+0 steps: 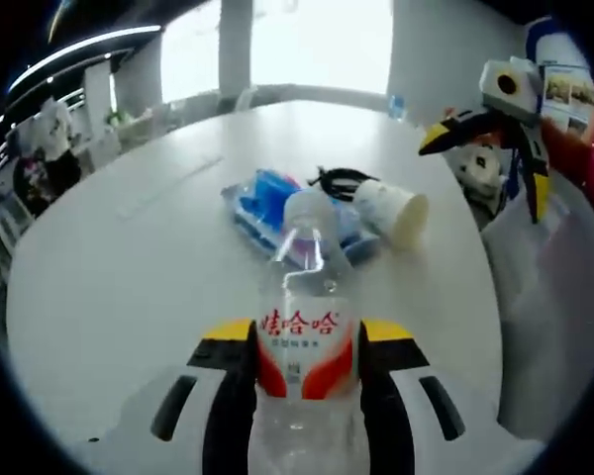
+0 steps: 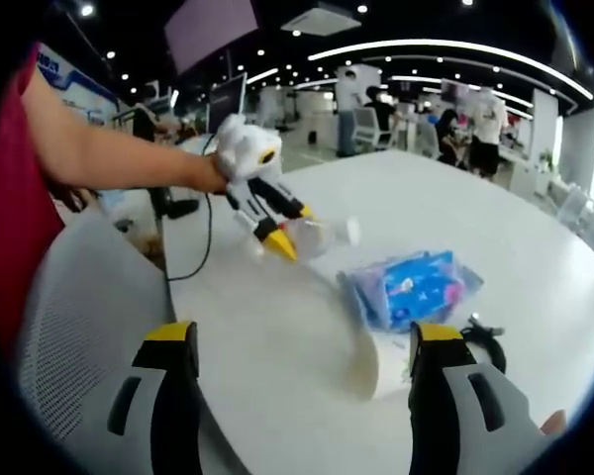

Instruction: Arrange the tabletop items into an orderly group along one side of the table until the central work area is clear of visible clutter.

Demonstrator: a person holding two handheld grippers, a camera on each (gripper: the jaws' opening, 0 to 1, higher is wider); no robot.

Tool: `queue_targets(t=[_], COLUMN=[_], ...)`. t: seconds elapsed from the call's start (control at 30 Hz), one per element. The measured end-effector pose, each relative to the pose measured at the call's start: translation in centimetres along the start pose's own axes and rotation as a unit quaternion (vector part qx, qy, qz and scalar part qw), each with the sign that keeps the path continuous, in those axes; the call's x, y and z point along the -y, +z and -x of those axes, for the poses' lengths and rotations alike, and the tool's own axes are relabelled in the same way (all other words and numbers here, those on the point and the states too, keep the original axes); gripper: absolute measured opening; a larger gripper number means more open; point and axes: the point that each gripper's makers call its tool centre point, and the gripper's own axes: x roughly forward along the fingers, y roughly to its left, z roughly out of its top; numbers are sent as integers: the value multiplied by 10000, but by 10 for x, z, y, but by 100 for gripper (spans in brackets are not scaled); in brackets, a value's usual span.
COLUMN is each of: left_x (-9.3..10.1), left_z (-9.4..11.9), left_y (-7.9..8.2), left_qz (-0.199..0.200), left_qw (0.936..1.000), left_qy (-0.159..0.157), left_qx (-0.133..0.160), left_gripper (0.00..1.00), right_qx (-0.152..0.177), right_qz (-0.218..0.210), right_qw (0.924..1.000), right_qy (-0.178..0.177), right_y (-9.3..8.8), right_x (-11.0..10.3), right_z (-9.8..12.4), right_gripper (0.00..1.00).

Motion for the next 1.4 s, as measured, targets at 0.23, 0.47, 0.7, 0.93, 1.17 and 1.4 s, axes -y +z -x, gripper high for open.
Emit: queue_targets(t=[0.23,0.47,0.7,0.93,1.17,1.4], left_x=[-10,-16,-25,-34,-48,-67], left_z=[12,21,26,28,34,44], left_y=[1,4,8,13,20,24], left_qz=[78,120,209,295,395,656], left_qw=[9996,9986,9966,9939,9882,9774], left_qy=[213,418,675,899,1272,1765], left_qx=[137,286,430,566,756,957], left_gripper=[36,36,35,35,35,35], right_qx=[-11,-43,-54,-70,-90,-89], right_qz=[40,88,131,152,163,196], right_qw=[10000,9999,9999,9998,9998,9997], right_qy=[28,64,83,85,111,149], right_y=[2,4,6,5,5,7], right_x=[-2,-5,-5,-4,-5,-6], right_z=[-1,-3,-4,-2,-4,-5], right_gripper=[87,87,87,87,86,86])
